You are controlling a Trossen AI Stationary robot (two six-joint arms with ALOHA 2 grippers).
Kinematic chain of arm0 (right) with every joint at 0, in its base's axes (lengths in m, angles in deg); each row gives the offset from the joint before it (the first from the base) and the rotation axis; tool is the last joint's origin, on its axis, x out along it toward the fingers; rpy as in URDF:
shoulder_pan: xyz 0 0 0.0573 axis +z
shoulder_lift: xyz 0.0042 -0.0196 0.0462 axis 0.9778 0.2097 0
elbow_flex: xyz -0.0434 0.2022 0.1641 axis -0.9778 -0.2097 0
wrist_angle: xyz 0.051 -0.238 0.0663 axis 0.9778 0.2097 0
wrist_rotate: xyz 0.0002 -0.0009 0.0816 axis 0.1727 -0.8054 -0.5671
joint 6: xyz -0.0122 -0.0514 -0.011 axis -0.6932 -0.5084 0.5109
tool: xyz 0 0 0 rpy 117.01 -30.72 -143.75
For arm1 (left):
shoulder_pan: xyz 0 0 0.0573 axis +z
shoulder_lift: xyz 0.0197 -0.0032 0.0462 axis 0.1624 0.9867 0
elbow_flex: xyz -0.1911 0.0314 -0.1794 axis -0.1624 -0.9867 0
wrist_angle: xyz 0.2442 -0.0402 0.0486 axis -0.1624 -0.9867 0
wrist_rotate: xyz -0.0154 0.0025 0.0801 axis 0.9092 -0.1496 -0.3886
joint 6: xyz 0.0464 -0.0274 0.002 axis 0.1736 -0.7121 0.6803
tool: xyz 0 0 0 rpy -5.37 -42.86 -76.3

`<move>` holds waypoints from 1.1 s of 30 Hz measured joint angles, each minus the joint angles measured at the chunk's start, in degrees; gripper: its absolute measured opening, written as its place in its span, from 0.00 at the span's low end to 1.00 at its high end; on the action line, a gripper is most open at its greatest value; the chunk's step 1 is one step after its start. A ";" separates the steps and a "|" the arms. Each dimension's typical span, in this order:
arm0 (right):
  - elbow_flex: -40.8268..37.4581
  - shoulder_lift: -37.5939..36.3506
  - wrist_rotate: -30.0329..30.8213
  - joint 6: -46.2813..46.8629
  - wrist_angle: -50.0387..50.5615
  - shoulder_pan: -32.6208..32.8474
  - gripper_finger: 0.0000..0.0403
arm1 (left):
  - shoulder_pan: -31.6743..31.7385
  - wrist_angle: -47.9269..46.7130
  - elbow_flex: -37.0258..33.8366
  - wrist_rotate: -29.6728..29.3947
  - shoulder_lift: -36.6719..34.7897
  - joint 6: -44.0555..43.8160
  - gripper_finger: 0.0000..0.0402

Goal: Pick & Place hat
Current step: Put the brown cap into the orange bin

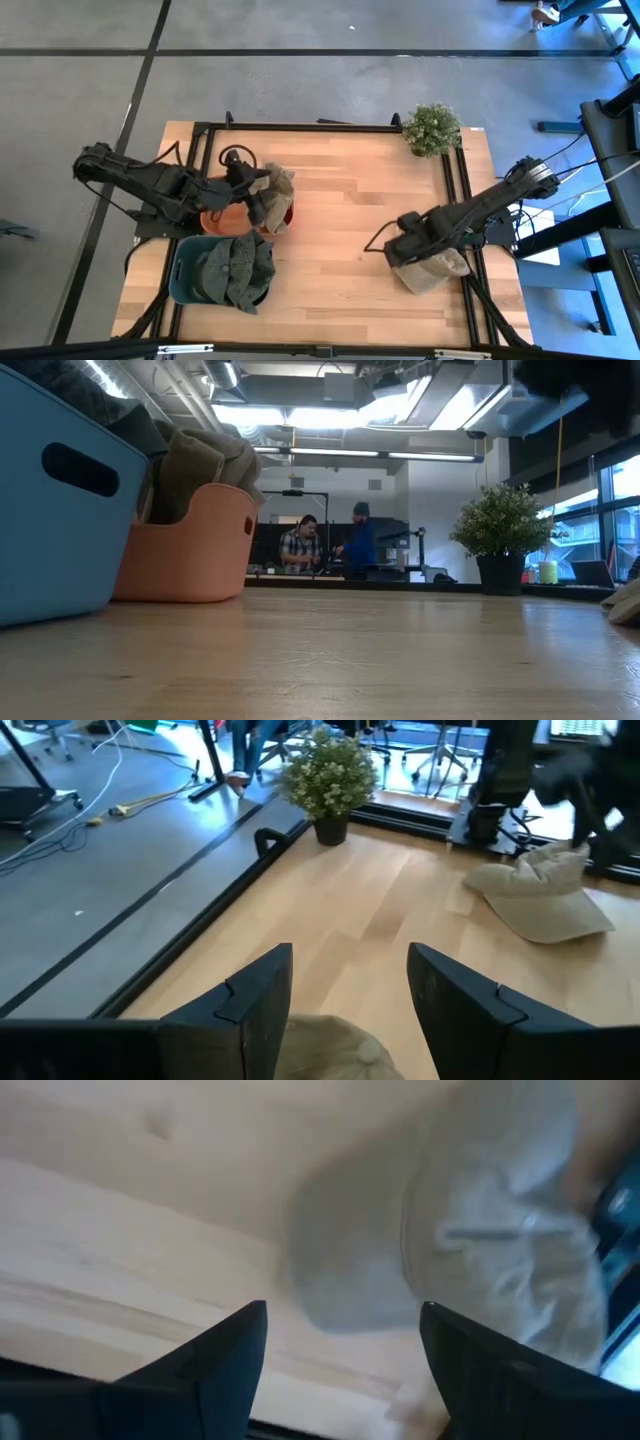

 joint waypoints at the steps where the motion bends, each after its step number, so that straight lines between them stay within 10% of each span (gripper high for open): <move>1: -1.93 0.00 -1.79 1.16 -1.63 0.42 0.66 | 0.39 -0.03 0.00 0.02 0.00 -0.20 0.48; 17: -22.96 0.00 -9.41 13.46 -21.73 4.77 0.66 | 1.76 1.76 -0.24 1.94 0.44 -1.07 0.48; 33: -28.39 0.04 14.71 3.33 -55.91 0.26 0.66 | 1.76 3.04 -0.28 3.85 3.50 -1.10 0.48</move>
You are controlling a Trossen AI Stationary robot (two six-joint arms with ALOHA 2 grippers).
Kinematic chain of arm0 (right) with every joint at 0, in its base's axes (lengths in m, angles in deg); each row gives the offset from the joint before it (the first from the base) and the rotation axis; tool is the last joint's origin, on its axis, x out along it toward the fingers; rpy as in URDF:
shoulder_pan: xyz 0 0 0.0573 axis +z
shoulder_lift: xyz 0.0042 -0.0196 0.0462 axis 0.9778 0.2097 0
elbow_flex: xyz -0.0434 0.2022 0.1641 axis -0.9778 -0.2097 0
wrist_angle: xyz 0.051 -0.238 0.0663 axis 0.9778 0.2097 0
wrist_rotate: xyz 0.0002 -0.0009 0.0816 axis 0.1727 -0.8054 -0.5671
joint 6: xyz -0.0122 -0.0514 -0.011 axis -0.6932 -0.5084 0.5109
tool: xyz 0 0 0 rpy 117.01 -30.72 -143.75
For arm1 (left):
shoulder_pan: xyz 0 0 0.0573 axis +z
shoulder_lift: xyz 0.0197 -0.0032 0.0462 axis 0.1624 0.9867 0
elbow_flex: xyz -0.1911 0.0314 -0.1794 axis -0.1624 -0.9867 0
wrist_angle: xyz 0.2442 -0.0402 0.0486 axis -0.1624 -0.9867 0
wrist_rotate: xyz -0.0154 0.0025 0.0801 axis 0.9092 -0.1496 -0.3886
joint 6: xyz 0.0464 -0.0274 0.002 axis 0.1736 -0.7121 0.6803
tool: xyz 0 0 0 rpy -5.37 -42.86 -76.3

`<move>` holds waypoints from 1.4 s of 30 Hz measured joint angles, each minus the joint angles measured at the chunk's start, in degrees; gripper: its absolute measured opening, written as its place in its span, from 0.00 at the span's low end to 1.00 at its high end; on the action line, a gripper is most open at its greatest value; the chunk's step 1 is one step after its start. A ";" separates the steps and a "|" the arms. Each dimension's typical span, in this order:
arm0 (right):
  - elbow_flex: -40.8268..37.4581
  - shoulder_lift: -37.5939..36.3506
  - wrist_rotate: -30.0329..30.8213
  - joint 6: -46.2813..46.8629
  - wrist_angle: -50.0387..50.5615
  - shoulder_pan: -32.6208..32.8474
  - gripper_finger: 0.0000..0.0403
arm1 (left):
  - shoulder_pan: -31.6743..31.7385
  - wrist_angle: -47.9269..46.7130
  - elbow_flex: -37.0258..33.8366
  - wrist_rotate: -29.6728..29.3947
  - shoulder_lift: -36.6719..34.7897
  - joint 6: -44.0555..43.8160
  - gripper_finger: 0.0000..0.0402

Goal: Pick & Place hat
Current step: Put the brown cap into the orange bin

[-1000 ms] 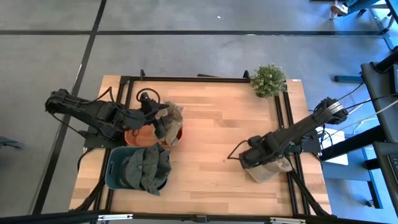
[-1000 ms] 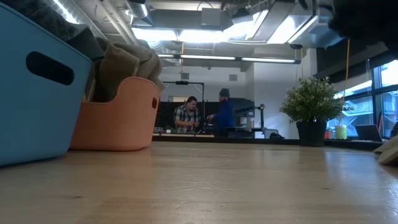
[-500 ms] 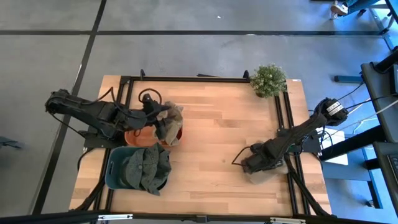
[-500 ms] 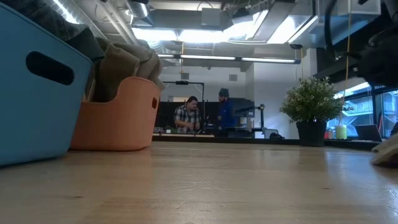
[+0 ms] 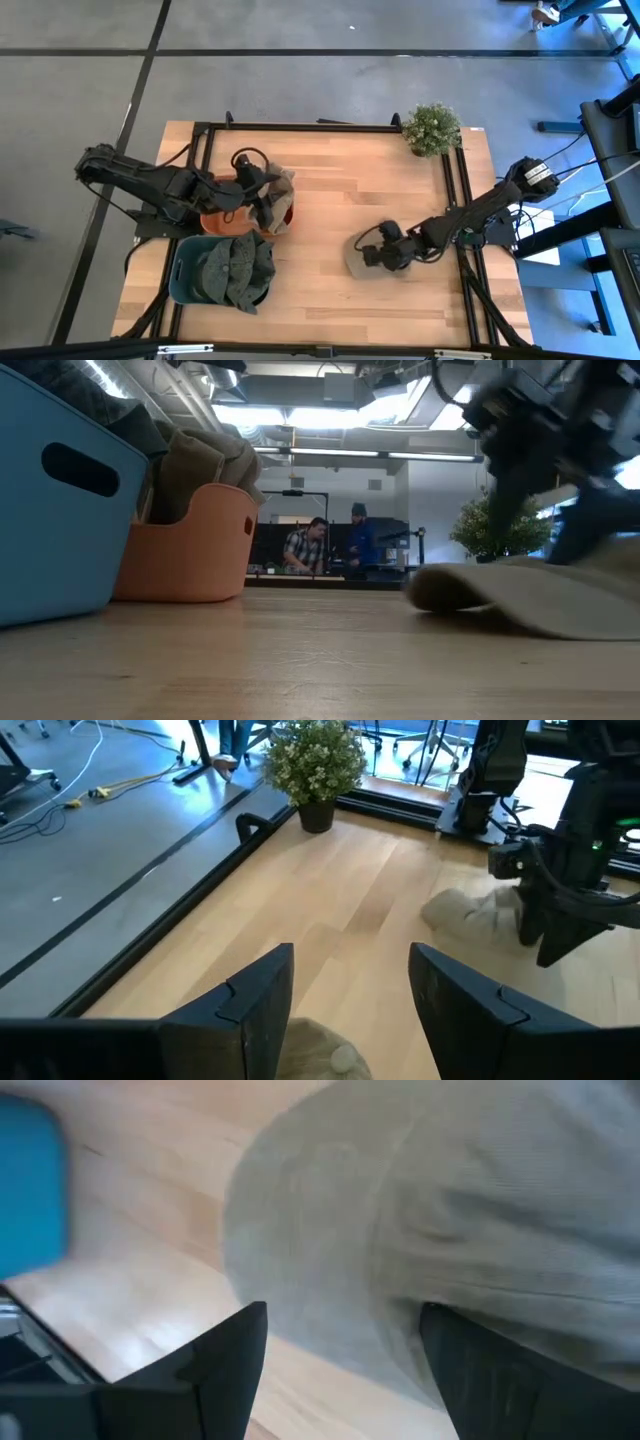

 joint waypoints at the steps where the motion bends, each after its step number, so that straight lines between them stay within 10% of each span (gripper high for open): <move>1: 0.55 0.00 0.86 -1.39 -0.48 -0.38 0.66 | -0.02 0.11 0.00 -0.02 0.17 0.00 0.49; 11: 15.43 -1.92 10.04 -0.56 14.24 3.48 0.66 | 1.47 1.62 0.02 0.15 1.00 0.04 0.48; 17: 20.27 -2.01 12.03 12.68 28.27 13.20 0.66 | 5.25 4.85 0.01 10.37 1.07 0.06 0.49; 26: 14.57 -0.38 8.22 28.12 31.85 23.20 0.66 | 8.17 8.32 0.07 16.70 4.19 1.43 0.48; 42: 3.58 3.26 15.49 20.05 17.89 20.80 0.65 | 8.15 10.85 0.05 23.54 9.96 1.46 0.49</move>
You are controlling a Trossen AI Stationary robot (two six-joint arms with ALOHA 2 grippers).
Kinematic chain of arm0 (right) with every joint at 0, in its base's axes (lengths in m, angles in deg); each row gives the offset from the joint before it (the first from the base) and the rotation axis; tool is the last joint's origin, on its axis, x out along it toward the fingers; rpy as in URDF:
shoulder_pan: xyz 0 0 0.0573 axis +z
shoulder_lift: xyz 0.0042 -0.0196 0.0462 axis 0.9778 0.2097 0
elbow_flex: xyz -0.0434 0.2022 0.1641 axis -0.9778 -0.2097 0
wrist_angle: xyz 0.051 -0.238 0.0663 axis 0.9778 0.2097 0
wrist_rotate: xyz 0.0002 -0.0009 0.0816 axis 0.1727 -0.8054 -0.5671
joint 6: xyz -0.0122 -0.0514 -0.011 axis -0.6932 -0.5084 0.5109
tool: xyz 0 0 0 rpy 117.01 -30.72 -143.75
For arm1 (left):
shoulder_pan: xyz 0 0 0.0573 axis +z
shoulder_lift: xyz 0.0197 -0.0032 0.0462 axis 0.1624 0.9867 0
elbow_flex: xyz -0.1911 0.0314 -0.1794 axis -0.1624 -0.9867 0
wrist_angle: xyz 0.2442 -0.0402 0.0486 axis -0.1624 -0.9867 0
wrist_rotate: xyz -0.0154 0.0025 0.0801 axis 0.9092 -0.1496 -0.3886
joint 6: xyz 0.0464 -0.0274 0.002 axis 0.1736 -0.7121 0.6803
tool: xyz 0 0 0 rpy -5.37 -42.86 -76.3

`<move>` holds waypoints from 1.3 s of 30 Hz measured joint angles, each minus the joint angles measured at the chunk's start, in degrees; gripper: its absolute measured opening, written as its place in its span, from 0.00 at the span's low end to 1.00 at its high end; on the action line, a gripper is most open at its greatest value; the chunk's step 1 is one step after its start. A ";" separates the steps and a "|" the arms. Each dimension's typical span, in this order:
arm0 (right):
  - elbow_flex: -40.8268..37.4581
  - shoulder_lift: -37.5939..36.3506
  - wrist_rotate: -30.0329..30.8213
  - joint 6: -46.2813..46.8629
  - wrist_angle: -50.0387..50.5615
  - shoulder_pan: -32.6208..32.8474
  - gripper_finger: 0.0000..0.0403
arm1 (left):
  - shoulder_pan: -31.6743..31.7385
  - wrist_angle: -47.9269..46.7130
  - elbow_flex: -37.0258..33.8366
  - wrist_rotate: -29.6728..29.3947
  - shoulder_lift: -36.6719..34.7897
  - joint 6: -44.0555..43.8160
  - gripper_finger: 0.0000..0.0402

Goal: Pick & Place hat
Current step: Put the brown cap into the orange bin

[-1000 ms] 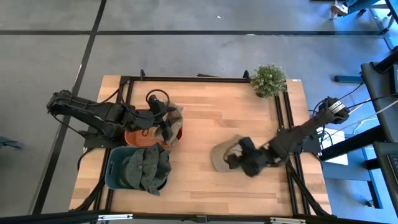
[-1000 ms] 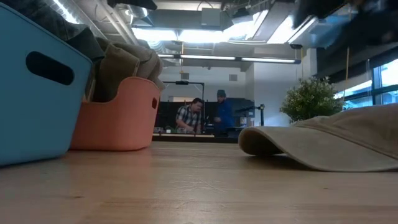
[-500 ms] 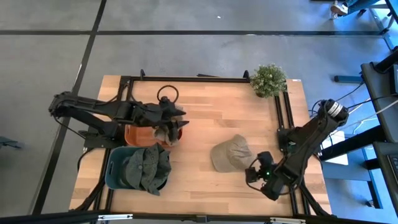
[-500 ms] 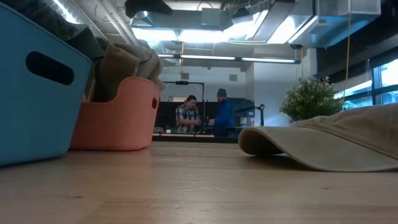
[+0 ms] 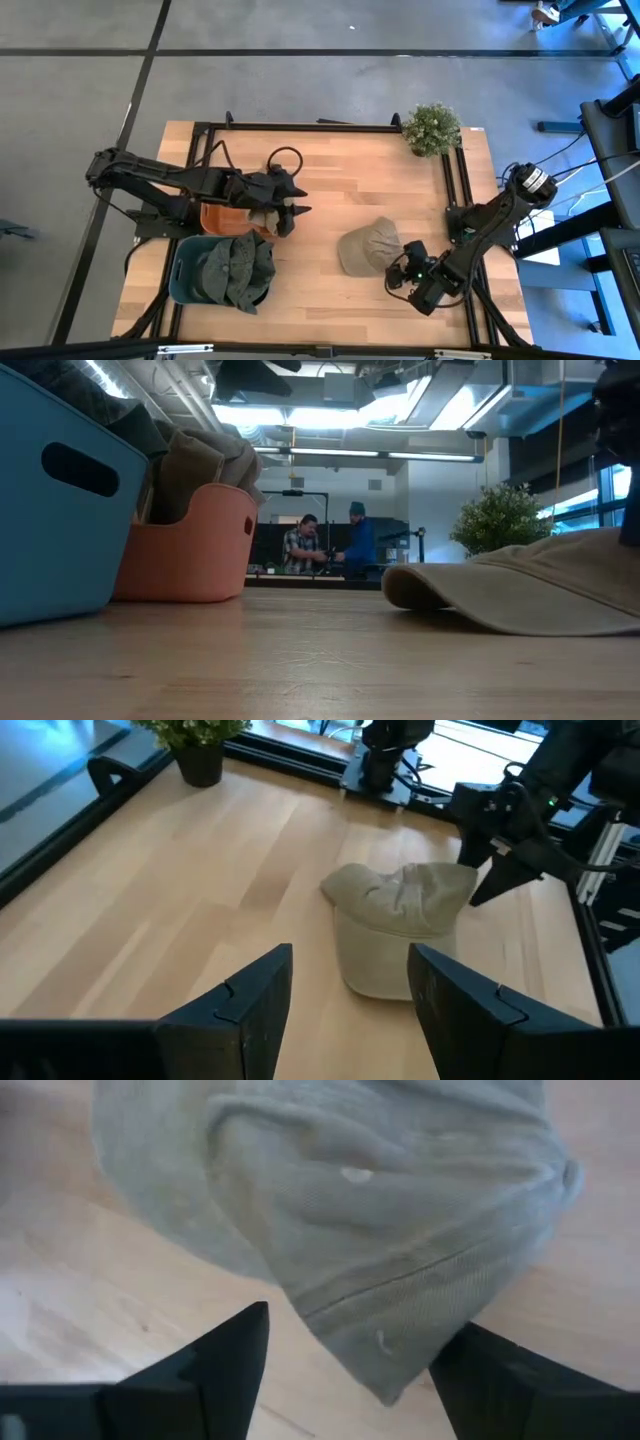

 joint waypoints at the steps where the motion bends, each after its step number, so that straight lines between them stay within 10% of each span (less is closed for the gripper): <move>1: -0.24 0.00 0.08 -1.25 -1.36 -0.34 0.63 | -0.02 0.20 -0.02 0.01 0.00 0.00 0.48; 14: 0.80 -0.24 0.15 -14.09 -0.30 -3.32 0.04 | 0.13 2.74 -0.02 -1.75 -0.02 0.12 0.48; 29: 35.95 0.00 -14.73 -56.76 34.88 -11.63 0.02 | 5.54 5.65 0.16 14.68 -0.02 0.11 0.48; 39: 53.81 6.24 -23.46 -79.83 32.79 -17.73 0.02 | 8.15 10.04 0.17 25.61 -0.04 1.64 0.47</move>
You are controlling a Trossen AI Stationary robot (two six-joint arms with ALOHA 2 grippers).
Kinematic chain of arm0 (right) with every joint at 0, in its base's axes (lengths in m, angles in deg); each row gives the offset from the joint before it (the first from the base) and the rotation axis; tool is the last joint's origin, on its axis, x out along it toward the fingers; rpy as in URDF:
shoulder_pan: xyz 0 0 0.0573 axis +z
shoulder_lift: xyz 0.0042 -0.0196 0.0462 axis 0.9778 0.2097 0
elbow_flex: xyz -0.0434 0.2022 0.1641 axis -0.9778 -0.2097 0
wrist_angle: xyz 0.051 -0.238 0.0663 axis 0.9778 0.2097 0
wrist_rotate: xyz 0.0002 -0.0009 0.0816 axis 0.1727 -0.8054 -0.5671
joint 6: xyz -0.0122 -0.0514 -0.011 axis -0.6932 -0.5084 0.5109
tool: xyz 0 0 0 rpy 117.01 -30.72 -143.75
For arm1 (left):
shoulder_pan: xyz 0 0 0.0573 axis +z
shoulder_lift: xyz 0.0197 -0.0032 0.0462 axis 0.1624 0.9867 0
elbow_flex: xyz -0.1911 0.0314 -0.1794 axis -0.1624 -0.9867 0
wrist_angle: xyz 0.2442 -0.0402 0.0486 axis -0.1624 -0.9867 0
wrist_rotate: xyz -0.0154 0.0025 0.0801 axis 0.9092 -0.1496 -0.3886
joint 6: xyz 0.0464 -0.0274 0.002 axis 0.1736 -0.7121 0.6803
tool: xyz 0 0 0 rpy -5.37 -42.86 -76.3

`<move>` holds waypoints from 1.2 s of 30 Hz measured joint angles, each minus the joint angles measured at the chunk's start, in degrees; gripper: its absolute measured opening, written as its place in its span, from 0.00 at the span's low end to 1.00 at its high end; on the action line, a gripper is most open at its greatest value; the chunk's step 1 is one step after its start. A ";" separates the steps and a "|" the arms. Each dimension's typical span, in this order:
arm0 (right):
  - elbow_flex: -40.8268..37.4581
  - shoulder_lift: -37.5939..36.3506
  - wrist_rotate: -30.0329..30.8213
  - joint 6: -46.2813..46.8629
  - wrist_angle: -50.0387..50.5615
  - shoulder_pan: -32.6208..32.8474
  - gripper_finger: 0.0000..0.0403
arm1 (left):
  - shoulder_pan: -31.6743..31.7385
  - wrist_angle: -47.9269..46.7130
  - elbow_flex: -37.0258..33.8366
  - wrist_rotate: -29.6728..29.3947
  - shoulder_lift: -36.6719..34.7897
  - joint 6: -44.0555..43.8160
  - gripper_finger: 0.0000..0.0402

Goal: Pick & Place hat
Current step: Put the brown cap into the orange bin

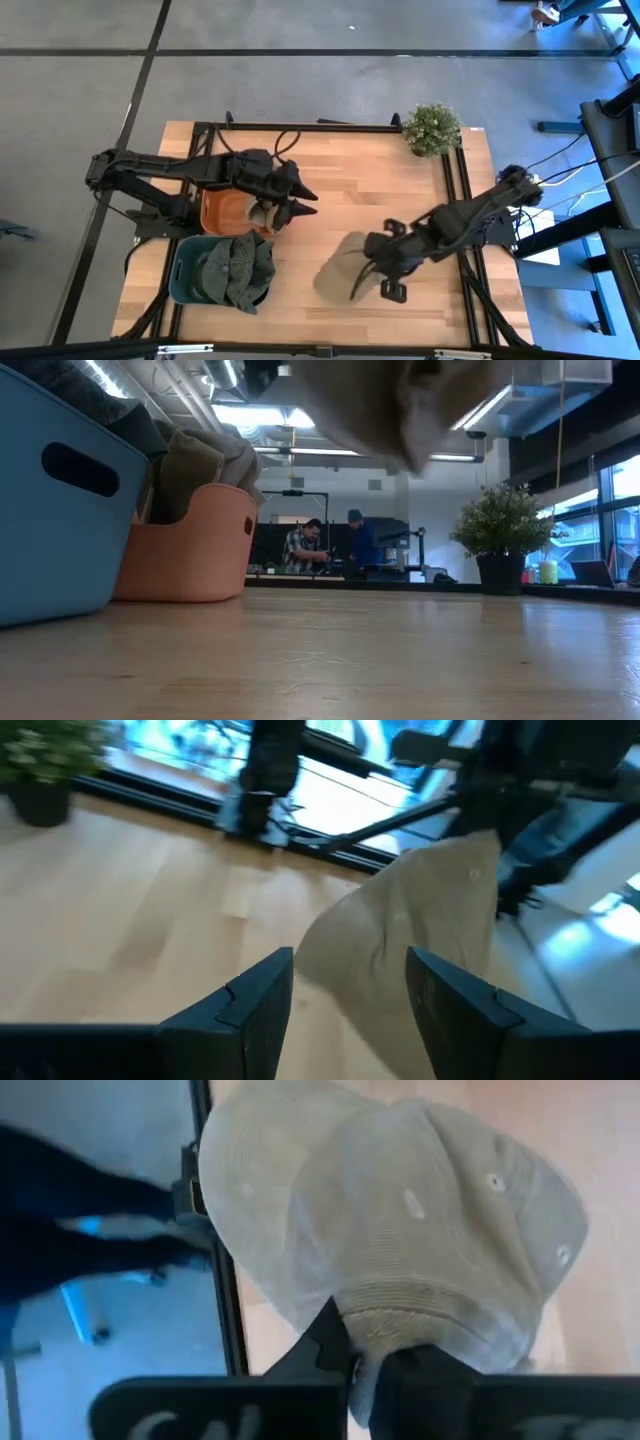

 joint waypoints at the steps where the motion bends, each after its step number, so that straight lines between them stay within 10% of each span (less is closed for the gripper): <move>1: 1.61 1.48 -0.90 -2.17 0.62 -0.46 0.02 | 0.23 0.00 0.00 1.50 0.00 0.02 0.48; 10: 21.66 18.80 4.92 -32.96 13.98 -0.73 0.02 | 0.94 0.00 0.00 9.45 0.00 2.19 0.48; 17: 33.26 24.43 14.74 -40.06 20.27 -0.62 0.02 | 0.95 -0.05 0.00 9.55 0.00 2.10 0.47; 36: 33.23 23.94 22.29 -57.20 11.24 -4.81 0.02 | -0.28 -0.07 0.00 12.75 -0.02 6.83 0.48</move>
